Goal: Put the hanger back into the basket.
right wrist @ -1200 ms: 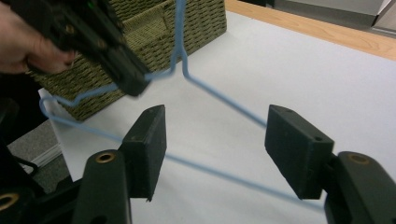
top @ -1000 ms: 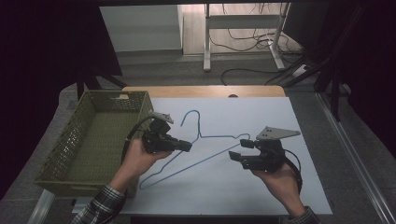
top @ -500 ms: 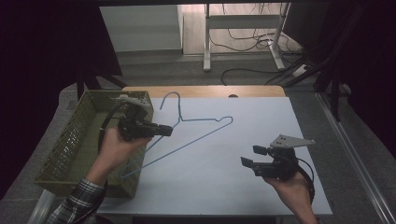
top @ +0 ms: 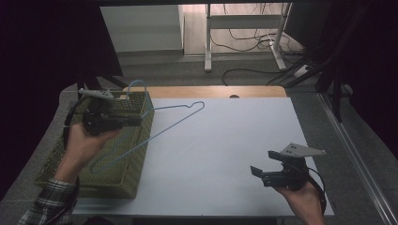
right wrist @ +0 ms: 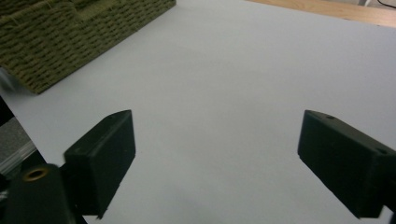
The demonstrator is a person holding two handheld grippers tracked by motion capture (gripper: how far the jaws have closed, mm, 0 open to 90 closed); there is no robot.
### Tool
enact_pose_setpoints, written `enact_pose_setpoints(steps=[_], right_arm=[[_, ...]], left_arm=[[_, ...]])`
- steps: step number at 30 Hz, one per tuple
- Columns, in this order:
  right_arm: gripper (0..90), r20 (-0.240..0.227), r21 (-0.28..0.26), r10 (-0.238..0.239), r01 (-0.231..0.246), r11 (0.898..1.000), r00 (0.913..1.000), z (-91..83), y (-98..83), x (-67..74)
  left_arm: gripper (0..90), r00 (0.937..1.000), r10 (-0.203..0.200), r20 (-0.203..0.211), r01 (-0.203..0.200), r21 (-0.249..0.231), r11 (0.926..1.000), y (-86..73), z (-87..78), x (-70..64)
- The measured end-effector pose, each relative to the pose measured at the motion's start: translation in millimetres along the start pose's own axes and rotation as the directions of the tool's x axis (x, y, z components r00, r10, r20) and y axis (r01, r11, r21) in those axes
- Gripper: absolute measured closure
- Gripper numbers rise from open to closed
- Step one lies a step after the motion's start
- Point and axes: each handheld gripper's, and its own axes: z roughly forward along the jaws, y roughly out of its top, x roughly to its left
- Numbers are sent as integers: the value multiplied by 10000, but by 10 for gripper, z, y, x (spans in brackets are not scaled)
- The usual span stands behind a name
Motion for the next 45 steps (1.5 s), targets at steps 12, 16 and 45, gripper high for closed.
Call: enact_pose_setpoints(steps=[12, 16, 45], right_arm=[[0, 402, 110, -390, 386, 9992, 9984, -71, -204, -3], [0, 386, 125, -437, 432, 9990, 9983, -81, -237, -6], [0, 642, 873, -673, 616, 9943, 9957, 30, -354, -55]], left_arm=[[875, 9939, -597, -923, 545, -578, 9968, -253, -466, 362], [875, 9900, -799, -1166, 712, -765, 9945, -354, -595, 496], [874, 9573, -1869, -2207, 1579, -1427, 9771, -1077, -669, 1268]])
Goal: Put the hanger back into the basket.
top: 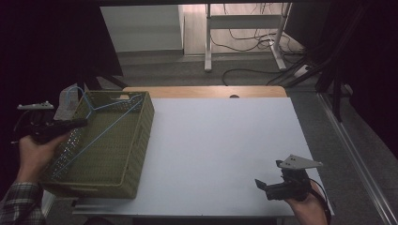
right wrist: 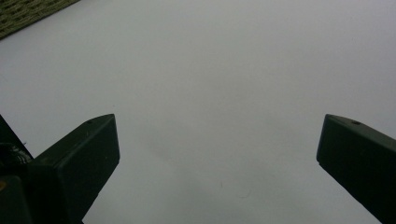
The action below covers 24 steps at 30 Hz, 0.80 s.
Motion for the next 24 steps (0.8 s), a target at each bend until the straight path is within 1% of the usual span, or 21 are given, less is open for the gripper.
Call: enact_pose_setpoints(steps=[4, 5, 8, 11, 12, 14, 15, 17, 18, 19, 20, 21, 22, 23, 24], right_arm=[[0, -2, 80, -9, 9, 10000, 10000, 17, -6, 0], [0, 7, 119, -11, 10, 9999, 10000, 24, -8, 2], [0, 33, 169, -30, 30, 9999, 10000, 34, -11, 6], [0, 17, 217, -85, 85, 9997, 10000, 49, -15, 10], [0, 13, 225, -99, 98, 9997, 10000, 52, -16, 11], [0, 0, 259, -136, 136, 9996, 9999, 57, -19, 15], [0, 1, 261, -141, 141, 9996, 9999, 57, -19, 15], [0, -14, 266, -146, 147, 9995, 9999, 58, -18, 14], [0, -22, 271, -151, 152, 9995, 9999, 60, -19, 14], [0, -20, 280, -158, 158, 9995, 9999, 62, -19, 15], [0, -11, 278, -167, 167, 9995, 9999, 65, -20, 18], [0, -15, 279, -180, 180, 9994, 9998, 65, -20, 20], [0, -21, 276, -181, 181, 9995, 9998, 65, -19, 21], [0, -27, 283, -190, 191, 9994, 9998, 61, -18, 22], [0, -23, 272, -200, 200, 9994, 9998, 58, -17, 23]], left_arm=[[874, 9999, -90, -89, 91, 152, 9998, -61, 113, 58], [874, 9999, -90, -89, 91, 152, 9998, -61, 113, 58], [874, 9996, -195, -217, 206, 513, 9985, -121, 218, 81], [873, 9985, -331, -443, 368, 859, 9956, -173, 290, 103], [873, 9973, -383, -627, 445, 995, 9940, -203, 320, 116], [873, 9964, -539, -649, 604, 1035, 9928, -229, 328, 141], [873, 9954, -622, -723, 699, 1085, 9916, -244, 328, 155], [872, 9919, -638, -1099, 791, 1408, 9869, -269, 342, 171], [870, 9919, -638, -1099, 791, 1408, 9869, -269, 342, 171], [866, 9880, -617, -1419, 855, 1683, 9820, -282, 364, 169], [864, 9851, -594, -1616, 876, 1738, 9809, -283, 370, 159], [859, 9828, -565, -1760, 880, 1768, 9803, -281, 371, 151], [842, 9781, -542, -2008, 895, 1712, 9812, -278, 366, 134], [778, 9755, -577, -2125, 925, 1576, 9832, -272, 351, 117], [751, 9769, -642, -2037, 936, 1382, 9860, -269, 328, 97]])
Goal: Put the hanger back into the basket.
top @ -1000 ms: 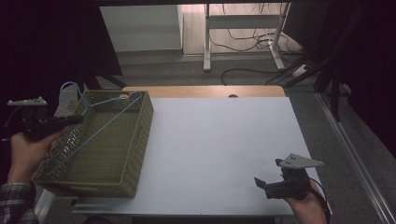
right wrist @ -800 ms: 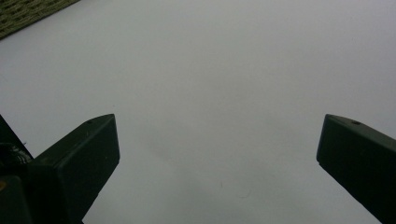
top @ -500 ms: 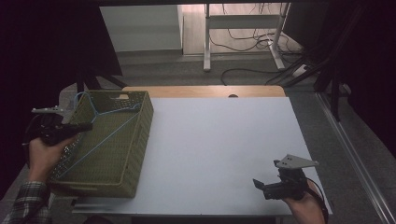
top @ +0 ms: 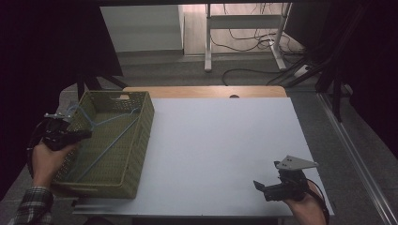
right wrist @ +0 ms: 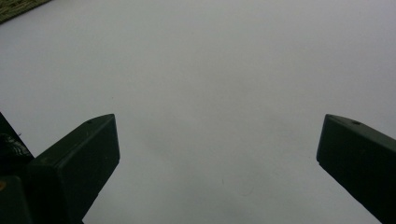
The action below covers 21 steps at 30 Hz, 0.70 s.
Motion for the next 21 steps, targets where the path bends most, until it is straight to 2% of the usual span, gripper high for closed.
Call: enact_pose_setpoints(steps=[3, 5, 9, 12, 15, 17, 21], right_arm=[[0, -3, -39, 15, -15, 10000, 10000, -15, 1, -2], [0, -12, -106, 19, -19, 9999, 10000, -30, 3, -4], [0, -16, -223, 44, -44, 9997, 10000, -61, 12, -1], [0, 73, -266, 42, -40, 9996, 10000, -81, 16, 20], [0, 152, -246, -45, 48, 9997, 9999, -98, 19, 40], [0, 129, -235, -42, 45, 9997, 9999, -102, 17, 46], [0, 123, -171, -112, 114, 9998, 9999, -106, 6, 44]], left_arm=[[634, 9996, -44, -267, 39, -197, 9998, -11, -43, -53], [561, 9999, 47, -147, -54, -467, 9989, -27, -83, -104], [427, 9971, 466, 608, -392, -1170, 9924, -43, -180, -288], [383, 9898, 1003, 1016, -839, -1549, 9844, -42, -254, -473], [320, 9809, 1319, 1429, -1017, -2013, 9742, -59, -308, -648], [286, 9766, 1512, 1532, -1186, -2028, 9720, -65, -320, -772], [246, 9629, 1991, 1824, -1592, -2121, 9642, -87, -317, -988]])
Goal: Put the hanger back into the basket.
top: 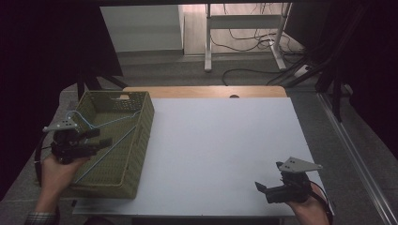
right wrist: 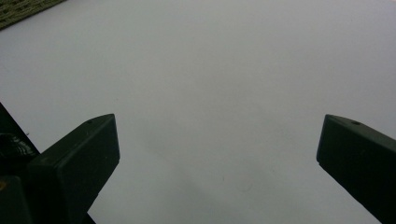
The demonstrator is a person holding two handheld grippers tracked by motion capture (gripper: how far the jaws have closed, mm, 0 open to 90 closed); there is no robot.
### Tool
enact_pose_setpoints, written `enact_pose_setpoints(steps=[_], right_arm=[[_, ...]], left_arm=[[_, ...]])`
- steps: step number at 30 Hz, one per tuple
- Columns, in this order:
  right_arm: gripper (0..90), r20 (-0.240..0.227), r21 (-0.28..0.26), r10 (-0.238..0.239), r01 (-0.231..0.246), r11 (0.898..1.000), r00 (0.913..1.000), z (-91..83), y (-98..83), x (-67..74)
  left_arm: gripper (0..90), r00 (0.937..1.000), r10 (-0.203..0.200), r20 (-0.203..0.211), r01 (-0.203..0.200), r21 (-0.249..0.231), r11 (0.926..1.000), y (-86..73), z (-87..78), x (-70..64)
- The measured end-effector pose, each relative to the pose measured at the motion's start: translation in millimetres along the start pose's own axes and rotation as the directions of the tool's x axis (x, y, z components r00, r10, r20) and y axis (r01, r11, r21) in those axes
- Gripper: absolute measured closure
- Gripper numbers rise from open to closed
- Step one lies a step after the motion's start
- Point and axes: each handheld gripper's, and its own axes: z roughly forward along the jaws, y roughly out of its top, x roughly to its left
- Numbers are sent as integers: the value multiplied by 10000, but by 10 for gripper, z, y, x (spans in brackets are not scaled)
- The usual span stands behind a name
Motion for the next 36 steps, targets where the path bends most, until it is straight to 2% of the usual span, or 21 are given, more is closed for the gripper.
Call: enact_pose_setpoints(steps=[3, 5, 6, 9, 14, 19, 26, 28, 30, 33, 36], right_arm=[[0, -26, 28, 74, -74, 10000, 10000, -12, 1, -2], [0, -7, 2, 94, -94, 10000, 10000, -15, 0, -1], [0, 37, -26, 92, -92, 10000, 10000, -26, 0, 3], [0, 74, -34, 92, -92, 10000, 9999, -36, -1, 5], [0, 116, -22, 140, -140, 9999, 9998, -50, -18, -6], [0, 176, 10, 185, -185, 9998, 9997, -64, -44, -24], [0, 233, 50, 214, -215, 9998, 9995, -47, -96, -63], [0, 279, 108, 147, -150, 9998, 9995, -32, -110, -77], [0, 311, 195, 165, -171, 9997, 9994, -17, -122, -81], [0, 332, 273, 108, -117, 9996, 9994, 1, -133, -84], [0, 305, 324, 83, -93, 9994, 9995, 10, -136, -84]], left_arm=[[232, 9995, 254, 190, -252, -104, 9996, -6, 28, -126], [217, 9991, 306, 282, -301, -149, 9994, -10, 36, -164], [204, 9983, 354, 463, -345, -208, 9992, -25, 58, -244], [191, 9967, 478, 658, -459, -295, 9985, -56, 91, -351], [155, 9952, 619, 753, -585, -469, 9972, -123, 157, -520], [127, 9939, 633, 909, -619, -174, 9979, -208, 233, -687], [49, 9941, 844, 687, -859, 197, 9961, -376, 298, -881], [33, 9936, 1004, 511, -1028, 450, 9937, -415, 340, -920], [29, 9908, 1318, 305, -1339, 782, 9879, -452, 396, -955], [28, 9862, 1628, 300, -1650, 1036, 9808, -464, 432, -966], [15, 9866, 1598, 331, -1624, 1031, 9813, -454, 428, -962]])
